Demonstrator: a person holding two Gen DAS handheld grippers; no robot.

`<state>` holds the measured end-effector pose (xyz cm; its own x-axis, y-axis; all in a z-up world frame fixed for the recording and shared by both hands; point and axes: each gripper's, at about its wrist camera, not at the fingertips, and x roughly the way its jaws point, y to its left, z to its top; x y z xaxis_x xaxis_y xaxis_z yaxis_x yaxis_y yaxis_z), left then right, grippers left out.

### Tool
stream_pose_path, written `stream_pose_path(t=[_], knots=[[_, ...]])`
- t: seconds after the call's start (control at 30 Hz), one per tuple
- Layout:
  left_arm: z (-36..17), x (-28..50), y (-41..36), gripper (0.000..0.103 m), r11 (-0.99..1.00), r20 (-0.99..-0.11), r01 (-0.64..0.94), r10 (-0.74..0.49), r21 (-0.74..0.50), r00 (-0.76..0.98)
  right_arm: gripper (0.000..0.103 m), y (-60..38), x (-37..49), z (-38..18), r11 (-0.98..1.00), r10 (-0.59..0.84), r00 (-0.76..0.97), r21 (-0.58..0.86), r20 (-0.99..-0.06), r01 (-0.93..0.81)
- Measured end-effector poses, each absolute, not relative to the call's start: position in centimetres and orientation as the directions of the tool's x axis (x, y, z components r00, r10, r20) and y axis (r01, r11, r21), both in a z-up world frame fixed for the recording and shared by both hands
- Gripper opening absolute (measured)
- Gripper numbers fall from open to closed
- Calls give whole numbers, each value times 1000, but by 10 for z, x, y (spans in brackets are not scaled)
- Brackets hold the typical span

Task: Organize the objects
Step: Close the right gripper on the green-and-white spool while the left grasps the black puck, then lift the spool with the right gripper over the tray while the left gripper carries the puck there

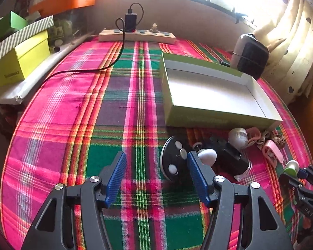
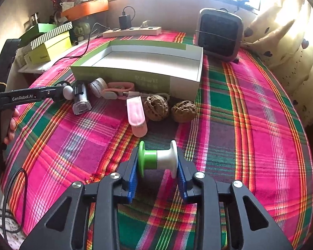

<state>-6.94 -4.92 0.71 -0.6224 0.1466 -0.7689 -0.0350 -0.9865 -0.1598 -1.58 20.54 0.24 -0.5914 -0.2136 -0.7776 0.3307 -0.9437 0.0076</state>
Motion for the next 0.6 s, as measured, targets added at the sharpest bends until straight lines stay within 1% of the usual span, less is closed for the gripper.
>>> stream_pose_path(t=[0.17,0.23,0.33,0.6], knots=[[8,-72,-44,43,-984,-766,-54,165,-168,-622,33,204,-18,2,-945,-216,-592,13,-776,328],[9,-73,-43,35,-983,-764,-60,172,-173,-622,33,204,-19,2,-945,-217,-592,15,-776,326],[10,-72,-41,26,-983,-760,-69,174,-168,-626,33,204,-20,2,-946,-220,-591,21,-776,323],[13,-69,-40,22,-987,-752,-68,157,-149,-640,33,205,-20,2,-946,-222,-591,25,-775,322]])
